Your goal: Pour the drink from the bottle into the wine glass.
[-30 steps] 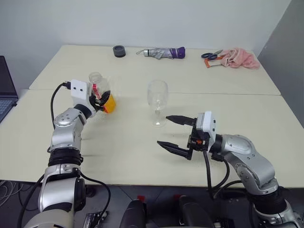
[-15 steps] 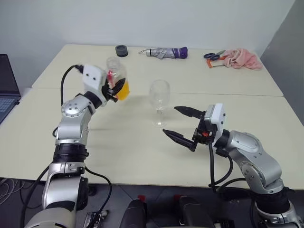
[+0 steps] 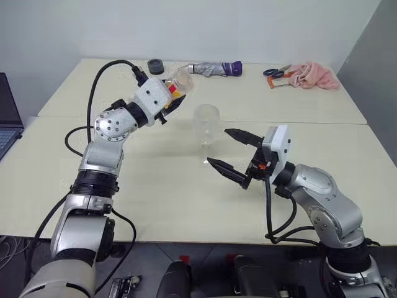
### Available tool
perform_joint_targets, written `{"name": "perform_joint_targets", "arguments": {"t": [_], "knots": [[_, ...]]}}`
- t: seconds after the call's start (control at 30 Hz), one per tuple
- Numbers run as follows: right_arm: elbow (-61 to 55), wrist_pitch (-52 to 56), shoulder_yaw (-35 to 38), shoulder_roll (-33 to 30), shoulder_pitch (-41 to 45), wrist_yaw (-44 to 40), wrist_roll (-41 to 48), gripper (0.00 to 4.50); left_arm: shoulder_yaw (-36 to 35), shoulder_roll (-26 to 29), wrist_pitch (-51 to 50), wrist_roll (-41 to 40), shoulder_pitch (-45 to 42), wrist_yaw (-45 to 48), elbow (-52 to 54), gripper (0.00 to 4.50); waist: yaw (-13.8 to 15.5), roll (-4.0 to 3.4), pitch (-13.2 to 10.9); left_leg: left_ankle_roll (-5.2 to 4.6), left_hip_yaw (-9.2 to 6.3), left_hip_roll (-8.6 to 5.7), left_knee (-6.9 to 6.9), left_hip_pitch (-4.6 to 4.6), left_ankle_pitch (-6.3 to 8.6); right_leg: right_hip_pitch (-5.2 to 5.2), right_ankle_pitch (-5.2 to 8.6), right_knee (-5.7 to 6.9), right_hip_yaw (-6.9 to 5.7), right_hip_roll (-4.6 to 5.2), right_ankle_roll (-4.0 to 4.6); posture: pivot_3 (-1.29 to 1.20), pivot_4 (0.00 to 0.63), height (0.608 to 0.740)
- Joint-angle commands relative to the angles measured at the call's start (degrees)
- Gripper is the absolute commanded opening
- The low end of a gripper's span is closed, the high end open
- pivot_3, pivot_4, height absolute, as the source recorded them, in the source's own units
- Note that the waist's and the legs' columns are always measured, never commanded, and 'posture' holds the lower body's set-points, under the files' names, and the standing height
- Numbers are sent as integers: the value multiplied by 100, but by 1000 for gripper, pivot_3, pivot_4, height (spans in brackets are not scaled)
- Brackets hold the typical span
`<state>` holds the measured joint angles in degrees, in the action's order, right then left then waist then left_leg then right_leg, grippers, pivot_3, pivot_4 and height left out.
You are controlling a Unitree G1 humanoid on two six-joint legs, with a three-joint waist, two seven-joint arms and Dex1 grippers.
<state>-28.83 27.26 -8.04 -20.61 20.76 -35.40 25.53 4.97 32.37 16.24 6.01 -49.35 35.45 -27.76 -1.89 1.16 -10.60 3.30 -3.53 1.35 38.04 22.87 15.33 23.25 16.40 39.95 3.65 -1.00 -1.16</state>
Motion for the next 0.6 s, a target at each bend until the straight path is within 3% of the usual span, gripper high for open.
{"name": "perform_joint_targets", "arguments": {"t": [0.03, 0.6], "knots": [[27, -135, -12, 109, 170, 214, -202, 4500, 39, 123, 610, 246, -350, -170, -184, 1761, 2, 0, 0, 0, 0, 0, 0, 0, 0, 1, 0, 1, 0, 0, 0, 0, 150, 740], [314, -240, 28, 382, 173, 576, -686, 4500, 548, 500, 2383, 1629, -1119, -1104, -1394, 1761, 3, 0, 0, -1, 1, -2, -1, 4, 0, 4, 0, 0, -2, 1, 0, 0, 150, 740]]}}
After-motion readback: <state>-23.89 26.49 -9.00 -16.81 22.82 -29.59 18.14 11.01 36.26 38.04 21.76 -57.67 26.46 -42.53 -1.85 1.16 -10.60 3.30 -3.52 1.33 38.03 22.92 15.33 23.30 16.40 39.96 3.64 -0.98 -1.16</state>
